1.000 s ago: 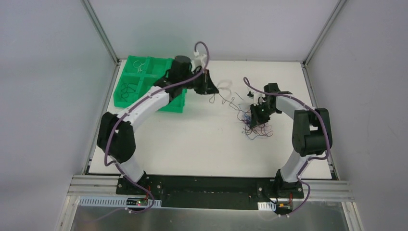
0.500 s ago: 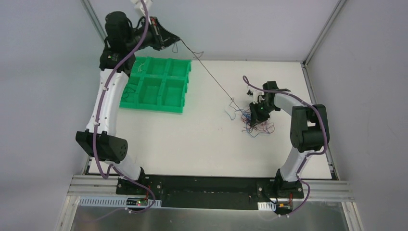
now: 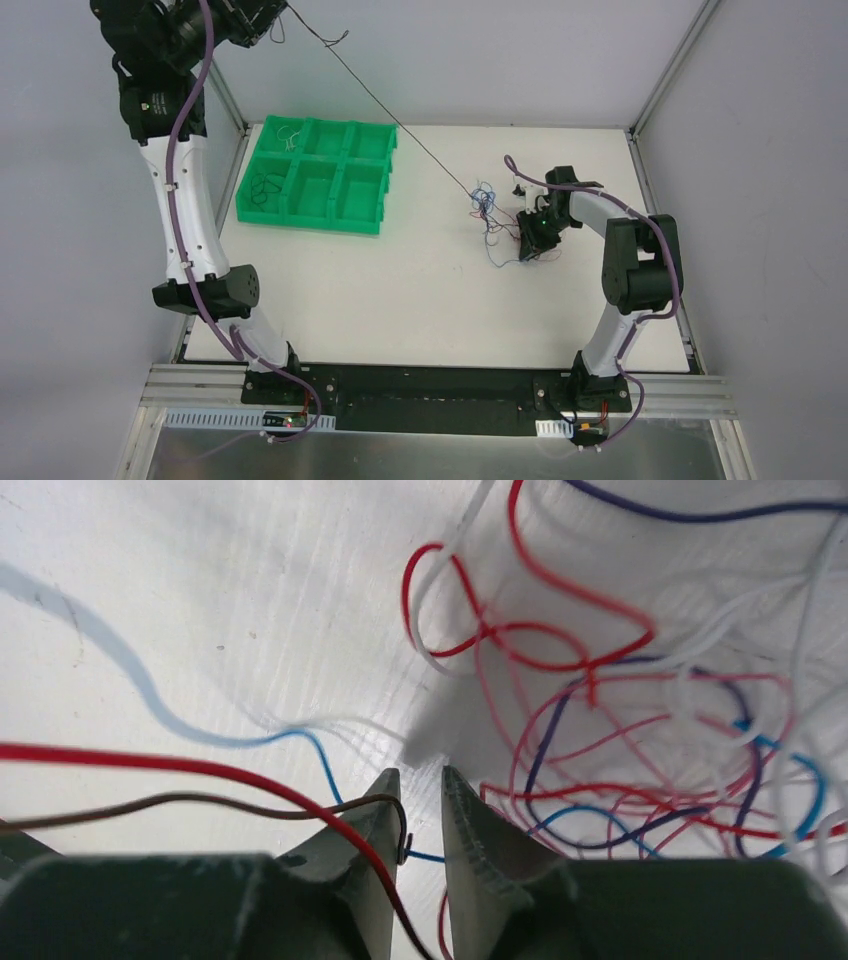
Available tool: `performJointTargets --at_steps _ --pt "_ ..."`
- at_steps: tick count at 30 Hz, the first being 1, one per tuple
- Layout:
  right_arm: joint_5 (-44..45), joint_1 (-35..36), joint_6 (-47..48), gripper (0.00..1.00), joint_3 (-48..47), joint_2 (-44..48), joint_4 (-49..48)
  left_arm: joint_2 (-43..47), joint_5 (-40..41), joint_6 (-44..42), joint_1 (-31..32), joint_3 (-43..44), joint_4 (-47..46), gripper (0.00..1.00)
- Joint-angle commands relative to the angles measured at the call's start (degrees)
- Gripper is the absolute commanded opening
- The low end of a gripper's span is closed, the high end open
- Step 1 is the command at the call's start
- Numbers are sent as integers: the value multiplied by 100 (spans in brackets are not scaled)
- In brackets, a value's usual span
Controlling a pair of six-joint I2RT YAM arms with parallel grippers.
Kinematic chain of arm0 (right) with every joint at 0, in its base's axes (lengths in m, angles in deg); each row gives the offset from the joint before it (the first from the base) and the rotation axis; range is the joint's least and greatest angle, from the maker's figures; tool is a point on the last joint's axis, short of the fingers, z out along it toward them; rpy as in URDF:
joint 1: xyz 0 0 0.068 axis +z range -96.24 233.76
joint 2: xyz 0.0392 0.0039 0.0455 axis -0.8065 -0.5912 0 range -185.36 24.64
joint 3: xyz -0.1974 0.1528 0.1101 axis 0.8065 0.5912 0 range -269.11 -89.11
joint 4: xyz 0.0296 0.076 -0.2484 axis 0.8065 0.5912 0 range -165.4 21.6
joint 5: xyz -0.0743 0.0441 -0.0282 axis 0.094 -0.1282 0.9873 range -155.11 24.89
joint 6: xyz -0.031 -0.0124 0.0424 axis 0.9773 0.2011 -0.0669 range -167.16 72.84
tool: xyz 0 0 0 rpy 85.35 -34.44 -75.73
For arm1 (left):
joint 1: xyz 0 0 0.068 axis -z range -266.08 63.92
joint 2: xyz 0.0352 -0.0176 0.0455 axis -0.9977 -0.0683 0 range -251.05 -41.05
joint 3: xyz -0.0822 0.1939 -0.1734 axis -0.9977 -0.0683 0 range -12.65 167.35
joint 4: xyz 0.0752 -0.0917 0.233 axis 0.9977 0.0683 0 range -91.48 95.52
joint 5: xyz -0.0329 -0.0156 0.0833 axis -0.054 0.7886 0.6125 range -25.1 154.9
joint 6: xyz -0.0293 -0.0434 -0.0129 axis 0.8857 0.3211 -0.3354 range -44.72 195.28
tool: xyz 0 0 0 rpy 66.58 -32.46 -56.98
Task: Untangle the cables
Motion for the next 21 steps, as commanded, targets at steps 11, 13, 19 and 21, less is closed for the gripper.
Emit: performJointTargets --at_steps 11,13,19,21 --pt "968 -127 125 0 -95 -405 473 -76 1377 -184 -961 594 -559 0" --pt "1104 -211 141 0 -180 -467 601 -81 1566 -187 -1113 595 -580 0" --pt "1309 -488 213 0 -403 -668 927 -111 2008 -58 -1670 634 -776 0" --pt "1335 -542 220 0 -450 -720 1002 -98 1911 67 -1803 630 -845 0"
